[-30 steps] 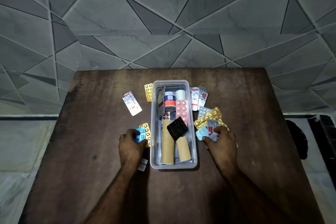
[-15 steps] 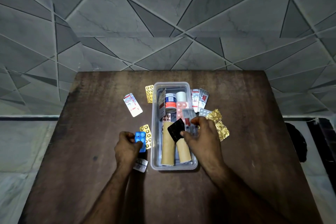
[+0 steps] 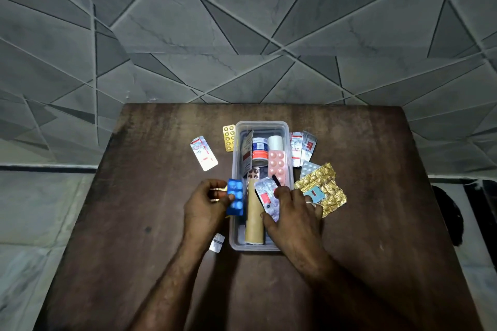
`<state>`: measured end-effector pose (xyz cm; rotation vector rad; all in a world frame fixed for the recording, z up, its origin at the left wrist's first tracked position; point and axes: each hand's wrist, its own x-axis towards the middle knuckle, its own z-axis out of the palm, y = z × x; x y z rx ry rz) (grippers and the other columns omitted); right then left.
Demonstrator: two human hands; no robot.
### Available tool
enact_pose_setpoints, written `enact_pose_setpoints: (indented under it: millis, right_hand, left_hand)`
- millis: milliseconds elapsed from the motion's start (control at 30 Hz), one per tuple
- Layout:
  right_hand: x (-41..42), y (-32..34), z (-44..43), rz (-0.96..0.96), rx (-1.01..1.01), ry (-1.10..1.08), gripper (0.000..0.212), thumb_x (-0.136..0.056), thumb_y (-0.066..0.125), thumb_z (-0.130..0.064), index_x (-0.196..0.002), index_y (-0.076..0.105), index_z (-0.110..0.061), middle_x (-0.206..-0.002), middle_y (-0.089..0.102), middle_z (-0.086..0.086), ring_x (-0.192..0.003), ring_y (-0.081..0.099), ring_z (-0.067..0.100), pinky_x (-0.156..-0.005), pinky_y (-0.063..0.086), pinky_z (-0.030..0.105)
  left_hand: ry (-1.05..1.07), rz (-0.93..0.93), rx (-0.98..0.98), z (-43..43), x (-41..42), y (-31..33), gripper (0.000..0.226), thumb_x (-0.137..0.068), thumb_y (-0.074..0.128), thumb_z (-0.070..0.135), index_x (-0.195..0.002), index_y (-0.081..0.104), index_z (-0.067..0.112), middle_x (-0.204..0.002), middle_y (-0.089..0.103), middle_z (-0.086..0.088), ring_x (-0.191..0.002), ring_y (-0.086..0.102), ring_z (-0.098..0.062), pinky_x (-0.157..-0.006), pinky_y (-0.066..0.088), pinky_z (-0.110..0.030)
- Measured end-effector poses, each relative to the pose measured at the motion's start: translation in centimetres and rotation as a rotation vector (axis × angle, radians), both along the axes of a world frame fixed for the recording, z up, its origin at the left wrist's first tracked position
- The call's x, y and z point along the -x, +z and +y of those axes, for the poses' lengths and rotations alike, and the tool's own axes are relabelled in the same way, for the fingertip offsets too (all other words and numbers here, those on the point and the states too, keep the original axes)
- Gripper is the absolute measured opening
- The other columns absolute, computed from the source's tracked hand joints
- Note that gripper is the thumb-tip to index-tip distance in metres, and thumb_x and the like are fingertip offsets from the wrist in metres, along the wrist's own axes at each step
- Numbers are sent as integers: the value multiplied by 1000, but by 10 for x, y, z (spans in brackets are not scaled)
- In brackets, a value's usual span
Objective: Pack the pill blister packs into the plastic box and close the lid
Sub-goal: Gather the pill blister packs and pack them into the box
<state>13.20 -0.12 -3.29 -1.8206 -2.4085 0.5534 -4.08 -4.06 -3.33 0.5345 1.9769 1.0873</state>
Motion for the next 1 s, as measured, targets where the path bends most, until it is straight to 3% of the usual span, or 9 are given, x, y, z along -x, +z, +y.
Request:
enact_pose_setpoints:
  millis: [100,367,700,900,1000]
  right_hand:
    - [0,-7,-3,-78,-40,12,50,-76,59,-53,-118,51,-26,-111,61,5,-101,61,31,-88,40,47]
    - [1,-15,-8,-235,-189,85,53,-68,64,-51,-109,57,-18,-89,67,8,-81,63,30,-74,41,42]
    - [1,-14,-7,-248,-235,150,46,-65,72,-54,-98,65,-24,-87,67,6,-75,64,27,-71,42,41]
    - [5,-18,-8,-217,-306,239,36,-69,71,-53,-94,69,-26,-88,66,3,-74,63,26,-74,33,40]
    - [7,-17,-7,-214,-288,254,35,-73,66,-54,-96,68,-28,-90,66,1,-76,63,25,-75,32,40]
  left_hand:
    - [-133,208,61,2,-23,-4,21,-80,69,9,-86,64,28,-79,72,-1,-75,70,-20,-71,57,-33]
    - [-336,651,245,5,-51,10,23,-86,56,26,-108,63,24,-96,69,-15,-95,63,-36,-70,46,-35]
    - [-572,814,414,-3,-55,9,38,-87,58,31,-124,50,24,-112,67,-4,-107,55,-26,-77,49,-36]
    - [-558,836,320,-10,-50,6,35,-89,52,32,-124,53,29,-113,66,1,-106,56,-25,-77,48,-35]
    - [-419,764,112,-11,-42,0,27,-84,61,22,-110,66,24,-101,71,-3,-95,64,-28,-77,51,-36]
